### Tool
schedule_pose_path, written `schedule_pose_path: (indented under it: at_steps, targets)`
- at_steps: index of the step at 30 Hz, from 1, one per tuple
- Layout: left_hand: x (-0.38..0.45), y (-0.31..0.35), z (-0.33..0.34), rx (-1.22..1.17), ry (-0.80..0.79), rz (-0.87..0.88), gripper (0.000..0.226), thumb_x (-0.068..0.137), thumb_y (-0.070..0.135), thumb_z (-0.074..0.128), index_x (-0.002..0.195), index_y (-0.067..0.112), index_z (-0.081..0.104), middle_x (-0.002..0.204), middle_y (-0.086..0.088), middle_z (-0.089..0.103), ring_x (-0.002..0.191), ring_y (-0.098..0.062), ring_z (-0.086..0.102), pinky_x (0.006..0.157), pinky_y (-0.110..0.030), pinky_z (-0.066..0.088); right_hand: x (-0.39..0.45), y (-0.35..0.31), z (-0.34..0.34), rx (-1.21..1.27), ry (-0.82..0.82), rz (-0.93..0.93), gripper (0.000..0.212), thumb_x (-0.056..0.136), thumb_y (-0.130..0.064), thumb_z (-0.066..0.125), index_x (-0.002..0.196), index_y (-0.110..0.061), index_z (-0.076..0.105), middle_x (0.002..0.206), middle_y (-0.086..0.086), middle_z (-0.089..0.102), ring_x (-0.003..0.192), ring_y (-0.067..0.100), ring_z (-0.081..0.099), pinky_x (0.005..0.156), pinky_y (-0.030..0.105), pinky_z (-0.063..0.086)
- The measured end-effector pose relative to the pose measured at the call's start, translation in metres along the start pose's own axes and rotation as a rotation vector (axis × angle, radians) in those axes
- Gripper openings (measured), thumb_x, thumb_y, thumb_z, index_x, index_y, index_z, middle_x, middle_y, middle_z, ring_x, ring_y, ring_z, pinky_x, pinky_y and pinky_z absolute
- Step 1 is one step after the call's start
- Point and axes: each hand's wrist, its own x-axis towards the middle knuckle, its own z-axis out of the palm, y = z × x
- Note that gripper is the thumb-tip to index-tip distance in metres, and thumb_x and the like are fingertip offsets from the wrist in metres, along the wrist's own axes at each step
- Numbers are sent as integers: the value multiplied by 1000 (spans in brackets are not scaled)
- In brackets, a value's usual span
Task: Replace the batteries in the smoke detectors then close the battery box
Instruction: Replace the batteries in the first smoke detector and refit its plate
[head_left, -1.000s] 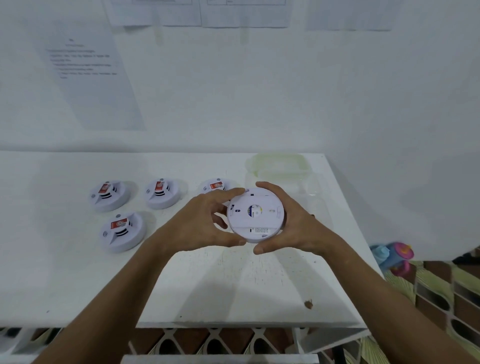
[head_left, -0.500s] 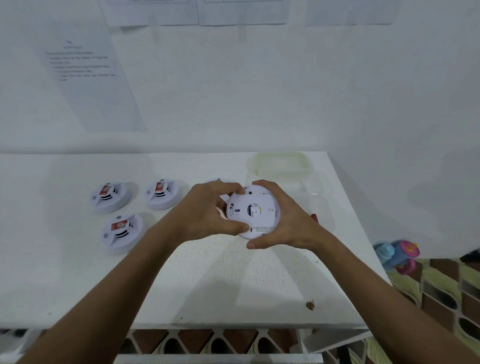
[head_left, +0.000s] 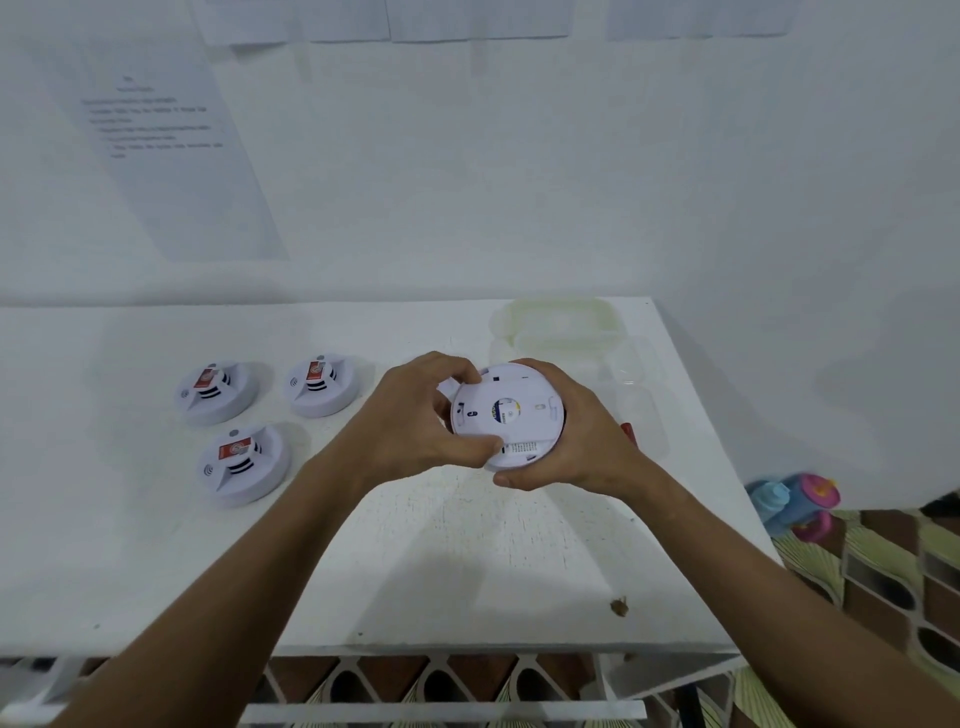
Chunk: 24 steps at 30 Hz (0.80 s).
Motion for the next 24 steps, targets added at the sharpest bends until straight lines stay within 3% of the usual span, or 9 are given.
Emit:
schedule_pose_path:
  at_steps: [3,8,11,15,18,21,24]
  targets:
    - [2,3,1,42,13,-54,56,45,57,79,91,33,57,100,15,60,85,-10,64,67,-28,56,-1,2,3,11,29,-2,94,51,-14,96,134,-21,53,124,-7,64,116,16,60,93,32,56]
    - [5,4,7,128,47,-94,53,51,47,88,87,26,56,95,13,59,84,-7,59,62,-21,49,1,5,3,-9,21,-2,92,51,-7,97,132,-21,55,122,-6,66,114,19,62,93,36,57]
    - [6,3,15,181,68,-114,52,51,54,84,81,23,54,93,7,60,81,-8,58,61,-24,51,0,8,4,-12,29,19,93,49,-17,96,132,-23,55,120,-7,67,113,18,63,92,37,58]
    - [6,2,14,187,27,-93,51,56,54,82,90,24,59,99,9,59,86,-7,58,70,-28,53,2,12,2,-15,17,21,90,52,-12,94,132,-23,55,123,-3,66,114,20,63,93,41,57]
    - [6,3,8,194,-69,14,56,62,48,84,108,22,66,111,7,58,98,-9,57,82,-30,53,0,13,-1,-14,30,9,90,55,-7,96,133,-24,54,124,-6,65,115,17,61,92,34,56]
    - [8,2,2,228,-110,-41,65,62,47,86,118,22,65,123,8,50,106,-10,53,85,-25,51,-3,15,-1,-36,13,-9,89,56,-8,96,133,-25,54,123,-10,65,115,14,61,90,27,56]
    - [9,4,6,286,-101,-29,58,55,52,81,102,22,66,110,15,47,97,-7,52,77,-22,48,-5,16,5,-49,36,19,89,53,-18,97,128,-35,53,119,-21,66,112,6,62,88,16,52]
